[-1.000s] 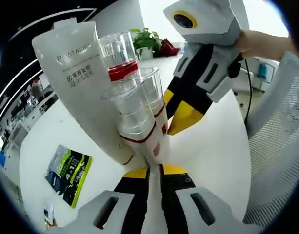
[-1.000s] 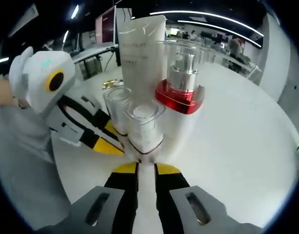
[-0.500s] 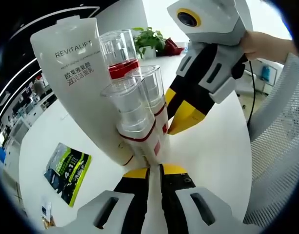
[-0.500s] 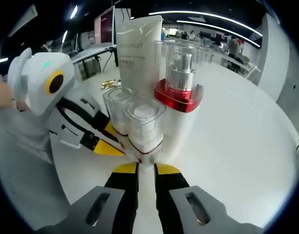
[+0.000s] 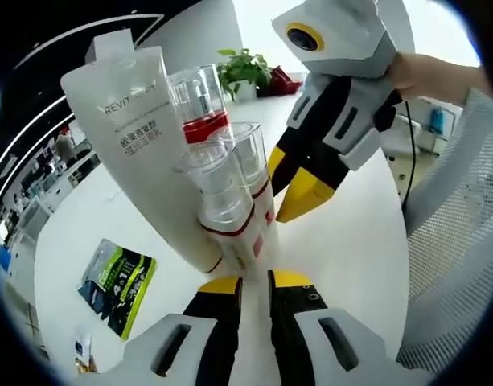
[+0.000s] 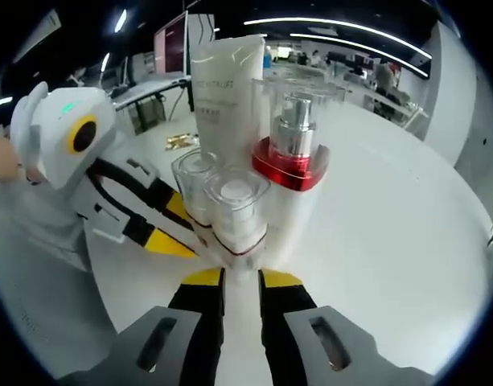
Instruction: Arrange the skincare products in the storage area until every visible bottle or jar stands upright without overlapping.
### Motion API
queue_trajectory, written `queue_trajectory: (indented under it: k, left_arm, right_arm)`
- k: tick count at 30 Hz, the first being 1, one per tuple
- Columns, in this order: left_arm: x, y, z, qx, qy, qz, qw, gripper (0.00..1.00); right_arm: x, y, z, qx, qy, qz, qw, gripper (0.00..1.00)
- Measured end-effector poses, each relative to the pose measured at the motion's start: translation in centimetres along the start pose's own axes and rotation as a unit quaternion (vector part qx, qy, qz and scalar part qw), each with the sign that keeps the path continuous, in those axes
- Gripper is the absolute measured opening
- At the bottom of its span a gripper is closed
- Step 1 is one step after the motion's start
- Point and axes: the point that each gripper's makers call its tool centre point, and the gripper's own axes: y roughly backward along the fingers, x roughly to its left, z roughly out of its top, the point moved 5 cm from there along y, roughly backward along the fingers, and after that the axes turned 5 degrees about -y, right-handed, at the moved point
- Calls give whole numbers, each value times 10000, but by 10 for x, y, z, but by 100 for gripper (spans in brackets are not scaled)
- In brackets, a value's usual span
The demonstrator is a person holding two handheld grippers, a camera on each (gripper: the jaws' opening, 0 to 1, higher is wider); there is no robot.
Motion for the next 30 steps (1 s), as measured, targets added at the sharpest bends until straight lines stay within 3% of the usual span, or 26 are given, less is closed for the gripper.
queue_trajectory:
  k: [6, 19, 25, 30]
  left_arm:
    - [13, 18, 5, -126, 132, 205, 9996, 16]
    - [26, 70, -3, 111, 472, 259, 9985, 22]
    - [36, 95, -1, -121, 882, 502, 9948, 27]
    - [30, 107, -3, -127, 1026, 487, 9934, 29]
  right_arm:
    - [1, 12, 7, -22, 21, -69, 10000, 18]
    - [21, 50, 27, -313, 208, -204, 9991, 26]
    - [31, 63, 33, -394, 385, -325, 9980, 31]
    - [38, 69, 40, -452, 507, -412, 9968, 36]
